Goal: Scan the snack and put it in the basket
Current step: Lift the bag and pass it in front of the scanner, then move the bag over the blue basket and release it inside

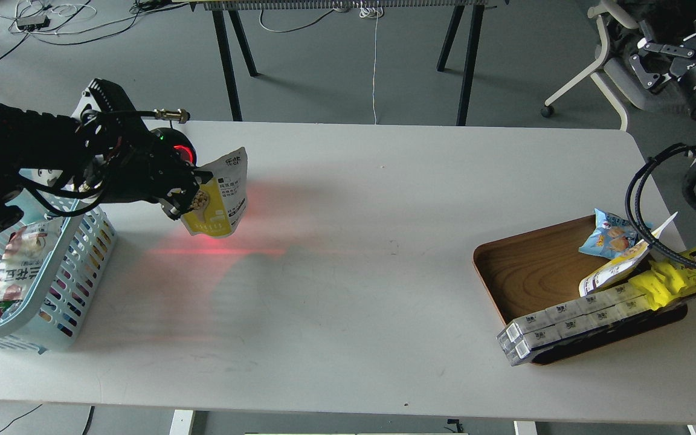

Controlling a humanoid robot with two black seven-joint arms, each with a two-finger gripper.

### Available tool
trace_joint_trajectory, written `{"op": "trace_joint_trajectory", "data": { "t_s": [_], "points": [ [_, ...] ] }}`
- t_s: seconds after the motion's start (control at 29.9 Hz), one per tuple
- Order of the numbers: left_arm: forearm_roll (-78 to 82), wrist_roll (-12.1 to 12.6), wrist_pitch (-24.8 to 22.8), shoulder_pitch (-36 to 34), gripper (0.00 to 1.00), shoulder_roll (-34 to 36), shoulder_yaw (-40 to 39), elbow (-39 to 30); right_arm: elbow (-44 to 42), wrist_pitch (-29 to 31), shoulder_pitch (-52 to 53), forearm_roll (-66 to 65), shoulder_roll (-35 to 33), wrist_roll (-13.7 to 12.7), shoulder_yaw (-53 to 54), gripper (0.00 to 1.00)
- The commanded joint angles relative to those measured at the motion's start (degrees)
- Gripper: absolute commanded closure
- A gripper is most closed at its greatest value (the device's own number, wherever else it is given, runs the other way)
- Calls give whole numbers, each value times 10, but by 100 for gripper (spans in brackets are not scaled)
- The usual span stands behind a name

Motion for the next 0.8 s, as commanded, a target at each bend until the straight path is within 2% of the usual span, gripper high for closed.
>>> {"op": "trace_joint_trajectory", "data": {
  "t_s": [0.0,0.13,0.23,0.33,0.57,0.77],
  "points": [
    [0,-26,5,-1,100,47,-24,-16,-1,0,0,0,-1,0,0,1],
    [0,-59,35,-1,100,123,-24,-32,0,0,0,0,-1,1,-1,1],
    [0,-59,75,0,100,197,-20,-70,0,0,-1,0,-1,1,0,1],
    [0,-59,90,0,100,248,-17,-91,-1,0,-1,0,-1,1,0,1],
    [-33,-59,123,0,100,337,-10,-80,-1,0,-1,0,0,1,-2,1],
    [-41,-59,178,0,100,396,49,-78,-1,0,-1,0,0,1,-2,1]
  ]
}}
